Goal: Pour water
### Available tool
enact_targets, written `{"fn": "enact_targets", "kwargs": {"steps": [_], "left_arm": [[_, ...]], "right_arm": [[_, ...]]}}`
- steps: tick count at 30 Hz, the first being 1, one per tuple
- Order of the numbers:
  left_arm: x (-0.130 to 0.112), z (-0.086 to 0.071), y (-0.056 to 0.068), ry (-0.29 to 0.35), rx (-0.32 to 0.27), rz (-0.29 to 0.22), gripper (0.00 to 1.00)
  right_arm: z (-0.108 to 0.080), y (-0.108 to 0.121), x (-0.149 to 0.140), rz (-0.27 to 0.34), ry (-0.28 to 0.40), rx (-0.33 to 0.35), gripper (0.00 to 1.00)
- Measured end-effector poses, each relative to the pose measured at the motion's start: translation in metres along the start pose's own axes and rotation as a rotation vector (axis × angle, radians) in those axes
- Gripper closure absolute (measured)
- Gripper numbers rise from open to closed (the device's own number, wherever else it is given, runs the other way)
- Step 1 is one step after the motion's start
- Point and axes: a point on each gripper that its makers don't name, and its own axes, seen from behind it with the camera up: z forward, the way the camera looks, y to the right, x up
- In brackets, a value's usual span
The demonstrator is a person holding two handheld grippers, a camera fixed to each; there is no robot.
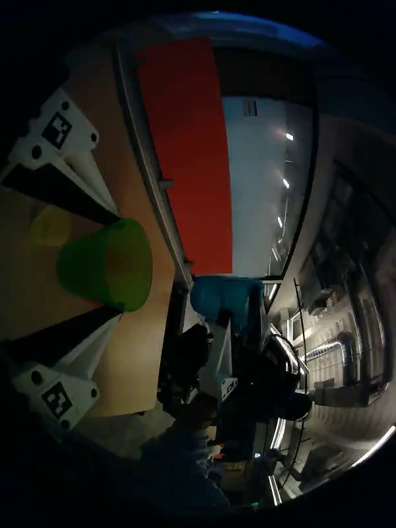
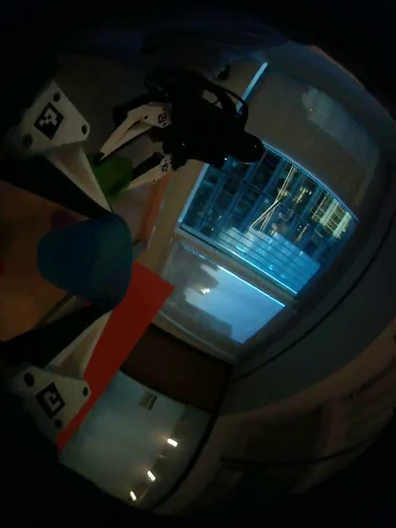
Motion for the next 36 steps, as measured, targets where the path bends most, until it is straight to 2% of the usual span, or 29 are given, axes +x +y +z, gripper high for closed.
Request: {"fn": "enact_targets", "kwargs": {"steps": [14, 36], "left_arm": [[-0.002, 0.004, 0.022, 0.006, -0.043, -0.003, 0.14], [-0.001, 0.010, 0.043, -0.005, -0.098, 0.017, 0.14]], "right_arm": [[0.014, 0.017, 0.021, -0.194, 0.006, -0.028, 0.08], [0.033, 0.028, 0.034, -0.465, -0.019, -0.044, 0.08]]}}
